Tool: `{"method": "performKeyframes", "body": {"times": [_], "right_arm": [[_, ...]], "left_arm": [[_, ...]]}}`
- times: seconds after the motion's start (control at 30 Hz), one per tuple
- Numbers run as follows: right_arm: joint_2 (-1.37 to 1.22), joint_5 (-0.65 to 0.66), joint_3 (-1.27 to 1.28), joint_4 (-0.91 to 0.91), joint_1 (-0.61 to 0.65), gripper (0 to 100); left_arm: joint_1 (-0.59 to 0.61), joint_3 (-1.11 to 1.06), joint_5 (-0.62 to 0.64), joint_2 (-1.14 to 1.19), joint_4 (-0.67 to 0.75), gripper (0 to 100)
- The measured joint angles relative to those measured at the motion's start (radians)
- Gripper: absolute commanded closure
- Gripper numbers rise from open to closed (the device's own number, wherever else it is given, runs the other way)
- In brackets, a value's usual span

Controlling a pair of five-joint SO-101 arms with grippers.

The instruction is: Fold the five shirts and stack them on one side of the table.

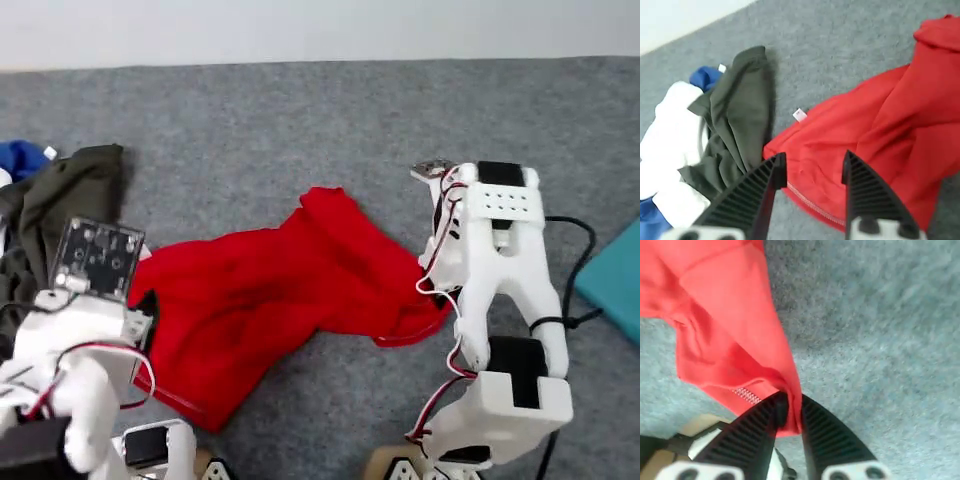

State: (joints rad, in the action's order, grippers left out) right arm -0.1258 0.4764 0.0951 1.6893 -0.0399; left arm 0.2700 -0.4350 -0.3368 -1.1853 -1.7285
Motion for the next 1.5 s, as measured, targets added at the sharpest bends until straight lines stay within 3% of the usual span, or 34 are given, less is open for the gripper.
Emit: {"method": "performKeyframes", "body": {"times": [0.1,0.53,1.17,1.5], "right_arm": [[0.026,0.011,0.000,0.052,-0.002,71.2],[0.121,0.011,-0.002,0.055,0.183,71.0],[-0.190,-0.109,-0.006,-0.014,0.169,71.0],[-0.190,-0.118,-0.218,0.054,0.169,71.0]], "left_arm": [[-0.002,-0.023,0.000,-0.035,0.000,81],[0.000,-0.193,0.003,-0.147,0.000,81],[0.000,-0.456,0.003,-0.242,0.219,81],[0.000,-0.474,0.003,-0.242,0.265,81]]}}
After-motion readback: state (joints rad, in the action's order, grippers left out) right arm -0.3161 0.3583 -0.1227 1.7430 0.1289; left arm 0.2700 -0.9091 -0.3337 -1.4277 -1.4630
